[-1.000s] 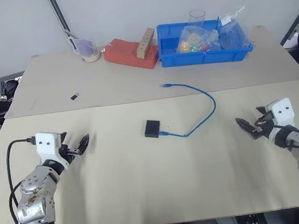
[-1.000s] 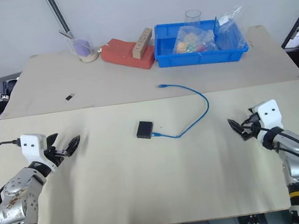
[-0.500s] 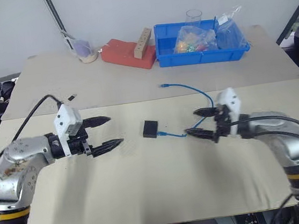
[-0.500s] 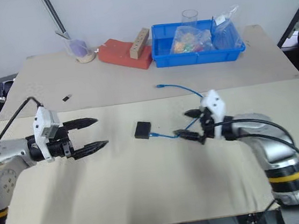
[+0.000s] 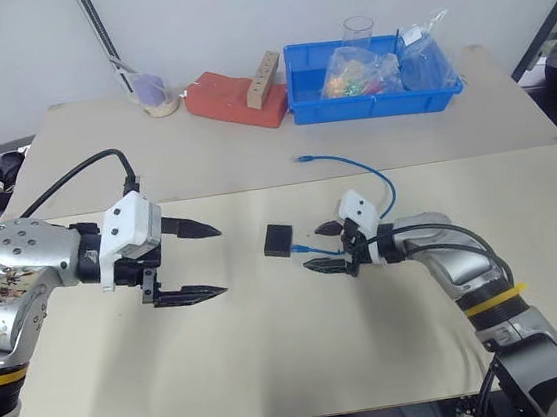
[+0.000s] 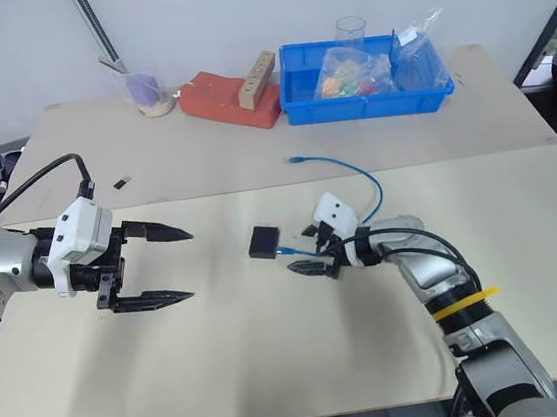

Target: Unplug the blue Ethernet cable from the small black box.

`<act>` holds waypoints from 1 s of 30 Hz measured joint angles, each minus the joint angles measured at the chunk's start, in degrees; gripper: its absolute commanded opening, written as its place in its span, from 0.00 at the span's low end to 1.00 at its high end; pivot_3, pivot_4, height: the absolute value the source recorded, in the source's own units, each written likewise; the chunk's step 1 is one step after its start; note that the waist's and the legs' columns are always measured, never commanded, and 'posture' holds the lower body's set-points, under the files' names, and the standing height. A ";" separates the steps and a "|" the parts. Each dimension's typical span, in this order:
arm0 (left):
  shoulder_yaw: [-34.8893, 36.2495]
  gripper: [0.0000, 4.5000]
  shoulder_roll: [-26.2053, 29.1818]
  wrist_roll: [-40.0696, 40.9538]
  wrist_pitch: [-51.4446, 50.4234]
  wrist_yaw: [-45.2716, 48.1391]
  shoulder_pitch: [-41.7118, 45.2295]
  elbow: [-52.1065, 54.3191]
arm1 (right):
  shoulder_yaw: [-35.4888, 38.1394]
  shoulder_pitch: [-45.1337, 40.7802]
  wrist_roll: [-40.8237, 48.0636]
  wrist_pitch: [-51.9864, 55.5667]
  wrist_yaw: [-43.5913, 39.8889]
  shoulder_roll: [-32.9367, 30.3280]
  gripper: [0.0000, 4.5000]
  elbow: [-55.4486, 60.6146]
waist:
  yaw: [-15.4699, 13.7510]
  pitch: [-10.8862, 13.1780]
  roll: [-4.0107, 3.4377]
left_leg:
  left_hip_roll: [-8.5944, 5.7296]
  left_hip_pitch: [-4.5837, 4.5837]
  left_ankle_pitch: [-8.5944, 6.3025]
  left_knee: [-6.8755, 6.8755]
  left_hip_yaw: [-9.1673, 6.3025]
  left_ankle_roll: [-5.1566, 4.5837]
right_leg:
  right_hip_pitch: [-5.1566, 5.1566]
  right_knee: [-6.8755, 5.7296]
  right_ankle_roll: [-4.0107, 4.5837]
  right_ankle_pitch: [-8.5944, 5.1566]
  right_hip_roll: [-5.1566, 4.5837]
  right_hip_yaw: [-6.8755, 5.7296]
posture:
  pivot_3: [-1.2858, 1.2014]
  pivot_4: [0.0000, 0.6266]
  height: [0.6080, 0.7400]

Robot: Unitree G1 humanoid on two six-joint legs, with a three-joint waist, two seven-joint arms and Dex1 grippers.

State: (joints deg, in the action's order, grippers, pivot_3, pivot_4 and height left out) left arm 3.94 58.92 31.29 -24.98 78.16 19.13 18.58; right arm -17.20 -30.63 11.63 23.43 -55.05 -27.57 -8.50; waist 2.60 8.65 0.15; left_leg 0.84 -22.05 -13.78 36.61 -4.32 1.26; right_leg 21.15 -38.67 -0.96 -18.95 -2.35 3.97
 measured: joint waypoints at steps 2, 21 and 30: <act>-0.05 1.00 0.17 -0.50 1.01 0.88 -0.03 -0.77 | -0.15 -0.18 -0.55 -0.97 -0.07 0.64 0.73 -0.74 | 0.00 0.00 0.00 | 0.00 0.00 0.00 0.00 -0.01 0.00 | 0.00 -0.02 0.00 0.00 0.00 0.00 | 0.52 0.24 1.00; 1.16 1.00 -10.42 4.01 -8.54 -9.36 0.22 -8.17 | 0.35 0.91 -8.08 -23.39 -2.06 -4.31 0.00 0.92 | -0.12 0.03 0.01 | -0.01 -0.04 -0.01 0.15 -0.07 -0.01 | 0.04 -0.19 -0.02 -0.01 -0.02 -0.05 | 0.52 0.24 1.00; 2.00 1.00 -21.73 10.63 -18.68 -18.58 4.96 -12.20 | 2.00 -3.61 -19.42 -60.73 5.25 -8.05 0.00 -3.43 | -0.16 0.04 0.04 | -0.01 -0.02 0.00 0.19 -0.04 0.00 | 0.04 -0.25 -0.02 -0.01 -0.03 -0.03 | 0.52 0.24 1.00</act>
State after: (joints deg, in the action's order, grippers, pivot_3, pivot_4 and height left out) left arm 5.94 37.19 41.93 -43.65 59.59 24.09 6.38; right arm -15.20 -34.24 -7.80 -37.30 -49.80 -35.62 -11.93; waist 2.44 8.68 0.19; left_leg 0.83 -22.07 -13.78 36.80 -4.36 1.25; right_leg 21.19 -38.93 -0.98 -18.96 -2.38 3.94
